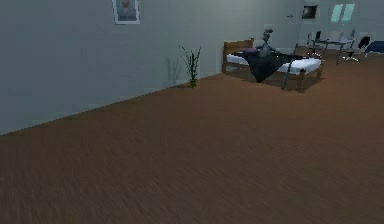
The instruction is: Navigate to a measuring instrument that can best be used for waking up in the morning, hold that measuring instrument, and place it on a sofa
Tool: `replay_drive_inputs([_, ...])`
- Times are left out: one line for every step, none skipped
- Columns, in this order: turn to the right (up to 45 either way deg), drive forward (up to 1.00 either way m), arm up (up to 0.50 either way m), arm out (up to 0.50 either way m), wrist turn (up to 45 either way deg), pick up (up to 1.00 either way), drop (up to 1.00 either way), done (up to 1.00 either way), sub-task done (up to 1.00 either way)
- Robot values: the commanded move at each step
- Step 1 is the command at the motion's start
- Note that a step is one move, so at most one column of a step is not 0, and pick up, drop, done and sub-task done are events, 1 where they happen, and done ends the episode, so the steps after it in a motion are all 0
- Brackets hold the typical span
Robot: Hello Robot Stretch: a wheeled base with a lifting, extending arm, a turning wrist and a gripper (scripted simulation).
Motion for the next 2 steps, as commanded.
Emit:
replay_drive_inputs([0.0,0.0,0.0,-0.3,0.0,0.0,0.0,0.0,0.0])
replay_drive_inputs([-45.0,0.0,0.0,0.0,0.0,0.0,0.0,0.0,0.0])
